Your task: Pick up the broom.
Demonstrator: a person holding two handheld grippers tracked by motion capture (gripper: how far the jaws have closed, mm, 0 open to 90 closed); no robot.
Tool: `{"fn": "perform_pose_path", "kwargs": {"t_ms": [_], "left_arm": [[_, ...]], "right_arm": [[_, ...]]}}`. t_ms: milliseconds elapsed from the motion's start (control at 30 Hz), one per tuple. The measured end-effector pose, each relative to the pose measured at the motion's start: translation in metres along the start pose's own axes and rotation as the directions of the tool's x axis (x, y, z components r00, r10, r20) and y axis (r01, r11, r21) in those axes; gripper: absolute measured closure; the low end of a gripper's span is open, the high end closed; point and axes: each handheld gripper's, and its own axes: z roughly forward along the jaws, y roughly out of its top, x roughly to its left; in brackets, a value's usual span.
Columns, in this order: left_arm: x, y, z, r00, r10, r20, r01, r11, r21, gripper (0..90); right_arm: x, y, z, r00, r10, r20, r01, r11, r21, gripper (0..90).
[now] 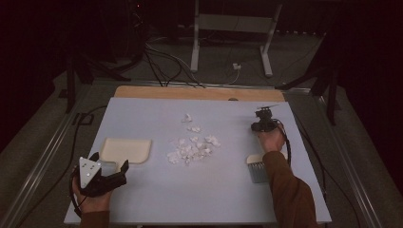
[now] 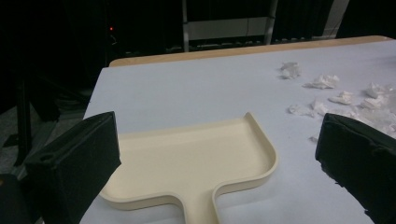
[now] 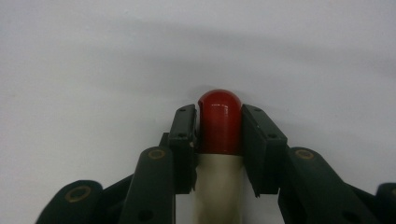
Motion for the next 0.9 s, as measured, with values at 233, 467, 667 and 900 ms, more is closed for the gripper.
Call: {"fn": "perform_pose_path", "kwargs": {"t_ms": [233, 467, 667, 900], "left_arm": [[0.0, 0.0, -0.001, 1.0, 0.001, -0.004, -0.001, 1.0, 0.0, 0.7], [-0.001, 0.001, 0.0, 1.0, 0.002, -0.004, -0.002, 1.0, -0.002, 0.7], [-0.003, 0.002, 0.0, 0.9999, 0.001, -0.01, -0.001, 1.0, -0.001, 0.7], [-0.006, 0.006, 0.0, 0.9999, 0.0, -0.011, 0.0, 1.0, -0.005, 0.7]], "right_arm": [[0.004, -0.001, -0.001, 0.9996, 0.009, 0.028, -0.009, 1.0, -0.013, 68.2], [0.002, -0.001, -0.01, 0.9999, 0.012, 0.01, -0.012, 0.999, -0.053, 68.3], [0.002, -0.003, -0.021, 1.0, 0.004, -0.004, -0.004, 0.994, -0.106, 68.3], [0.005, -0.006, -0.039, 0.9992, -0.026, -0.03, 0.02, 0.984, -0.178, 68.4]]}}
